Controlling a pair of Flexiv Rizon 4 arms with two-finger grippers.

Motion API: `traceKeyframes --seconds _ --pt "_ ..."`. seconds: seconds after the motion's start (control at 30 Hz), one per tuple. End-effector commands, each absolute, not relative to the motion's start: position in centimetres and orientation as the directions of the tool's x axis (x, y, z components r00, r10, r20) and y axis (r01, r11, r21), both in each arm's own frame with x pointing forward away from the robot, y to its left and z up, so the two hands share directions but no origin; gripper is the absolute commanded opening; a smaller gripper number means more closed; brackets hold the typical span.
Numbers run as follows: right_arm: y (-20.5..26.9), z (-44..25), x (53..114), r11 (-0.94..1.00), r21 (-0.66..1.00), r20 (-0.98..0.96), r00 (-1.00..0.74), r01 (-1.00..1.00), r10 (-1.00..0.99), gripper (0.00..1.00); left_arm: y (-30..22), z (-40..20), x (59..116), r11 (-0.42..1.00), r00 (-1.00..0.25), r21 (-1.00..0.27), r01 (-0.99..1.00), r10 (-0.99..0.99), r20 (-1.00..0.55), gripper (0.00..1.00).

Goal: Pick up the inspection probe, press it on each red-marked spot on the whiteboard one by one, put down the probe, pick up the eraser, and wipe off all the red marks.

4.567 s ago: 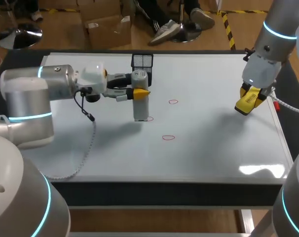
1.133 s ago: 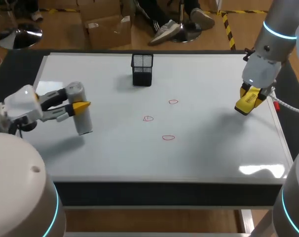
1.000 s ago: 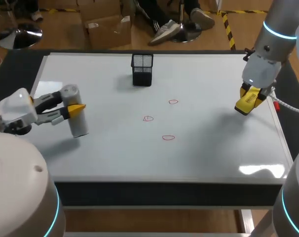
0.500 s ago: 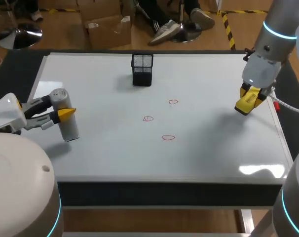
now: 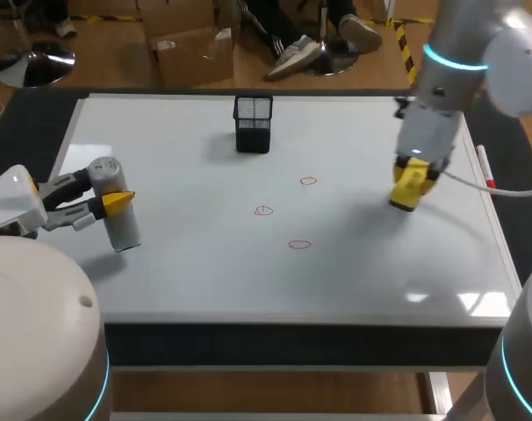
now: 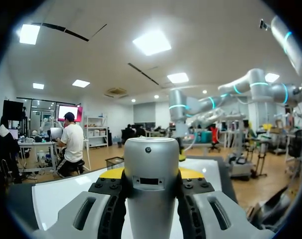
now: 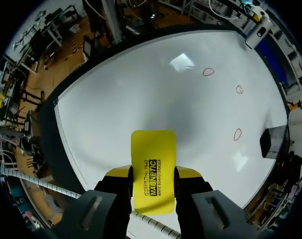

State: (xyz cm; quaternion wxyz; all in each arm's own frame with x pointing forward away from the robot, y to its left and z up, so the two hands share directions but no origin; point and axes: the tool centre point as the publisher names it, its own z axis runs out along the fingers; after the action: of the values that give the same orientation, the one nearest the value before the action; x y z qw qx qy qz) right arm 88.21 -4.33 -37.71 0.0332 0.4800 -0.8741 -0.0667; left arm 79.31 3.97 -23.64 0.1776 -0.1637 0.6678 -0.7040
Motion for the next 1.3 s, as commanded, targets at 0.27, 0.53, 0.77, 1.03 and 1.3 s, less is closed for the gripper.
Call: traceKeyframes --seconds 0.27,0.53,0.77,1.03,1.3 --pt "6.9 -38.0 89.9 0.358 0.146 0.073 -0.350 -0.922 -0.934 0.00 4.0 -23.5 79.3 -0.045 -0.883 -0.998 0.032 -0.469 -0.007 0.00" --pt "13.7 -37.7 89.7 0.243 0.163 0.047 -0.239 -0.956 -0.970 0.00 4.0 -23.5 79.3 -0.045 -0.883 -0.998 0.032 -0.469 -0.007 0.00" --pt "18.9 -37.9 89.3 0.178 0.173 0.031 -0.176 -0.969 -0.984 0.00 4.0 -23.5 79.3 -0.045 -0.883 -0.998 0.032 -0.469 -0.007 0.00" --pt "23.3 -38.5 88.5 0.110 0.179 0.035 -0.106 -0.978 -0.994 0.00 4.0 -23.5 79.3 -0.045 -0.883 -0.998 0.032 -0.469 -0.007 0.00" --pt "26.1 -39.3 88.3 0.083 0.181 0.062 -0.073 -0.980 -0.995 0.00 4.0 -23.5 79.3 -0.045 -0.883 -0.998 0.032 -0.469 -0.007 0.00"
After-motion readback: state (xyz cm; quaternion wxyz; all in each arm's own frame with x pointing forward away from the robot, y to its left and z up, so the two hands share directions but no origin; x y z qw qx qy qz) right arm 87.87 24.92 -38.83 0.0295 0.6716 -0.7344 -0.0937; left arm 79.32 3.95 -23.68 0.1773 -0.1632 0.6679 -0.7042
